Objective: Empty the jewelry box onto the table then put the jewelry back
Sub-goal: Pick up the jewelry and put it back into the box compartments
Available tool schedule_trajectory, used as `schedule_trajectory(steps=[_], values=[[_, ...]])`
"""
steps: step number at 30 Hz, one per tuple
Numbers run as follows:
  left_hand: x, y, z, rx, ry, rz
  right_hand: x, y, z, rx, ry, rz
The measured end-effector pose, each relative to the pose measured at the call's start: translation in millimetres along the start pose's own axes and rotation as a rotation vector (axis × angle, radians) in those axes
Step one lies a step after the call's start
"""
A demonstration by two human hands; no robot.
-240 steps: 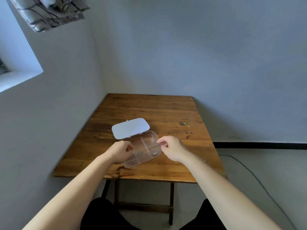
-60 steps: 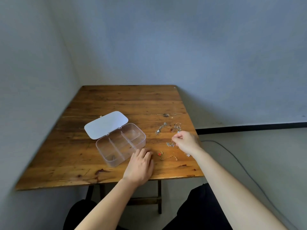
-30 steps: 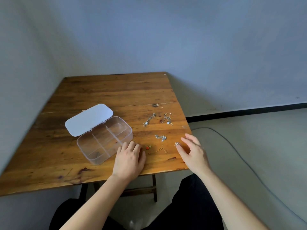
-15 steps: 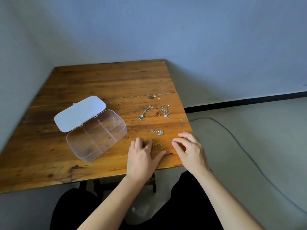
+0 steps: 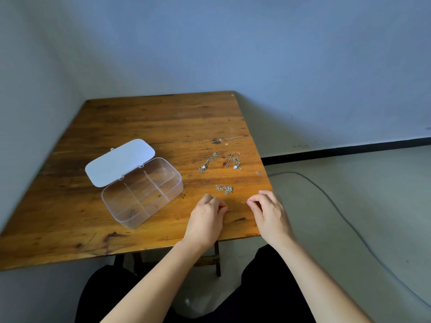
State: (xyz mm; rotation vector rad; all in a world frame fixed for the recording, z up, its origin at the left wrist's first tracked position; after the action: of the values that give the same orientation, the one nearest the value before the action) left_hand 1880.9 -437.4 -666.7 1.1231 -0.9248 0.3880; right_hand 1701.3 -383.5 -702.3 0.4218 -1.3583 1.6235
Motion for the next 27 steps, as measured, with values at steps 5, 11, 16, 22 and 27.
schedule_trajectory(steps=[5, 11, 16, 22, 27], values=[[50, -10, -9, 0.012, 0.170, -0.193, 2, 1, 12, -0.151, -0.042, 0.134], [115, -35, -7, 0.202, 0.237, -0.789, 4, -38, 38, -0.341, -0.007, 0.494], [169, -56, -9, 0.203, 0.380, -0.817, 1, -105, 62, -0.316, -0.014, 0.804], [208, -81, -18, 0.204, 0.466, -0.853, 5, -188, 88, -0.223, -0.038, 1.047], [217, -98, -30, 0.239, 0.510, -0.804, 1, -243, 99, -0.173, -0.118, 1.121]])
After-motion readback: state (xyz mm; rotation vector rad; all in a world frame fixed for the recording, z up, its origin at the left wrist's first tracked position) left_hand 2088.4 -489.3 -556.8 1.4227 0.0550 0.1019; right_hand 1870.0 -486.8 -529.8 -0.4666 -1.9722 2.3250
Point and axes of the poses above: each hand's wrist, its own z-axis towards the middle knuckle, its own x-axis out of the back of the hand, y = z × x, the point moved 6 cm from there along z, towards the middle knuckle
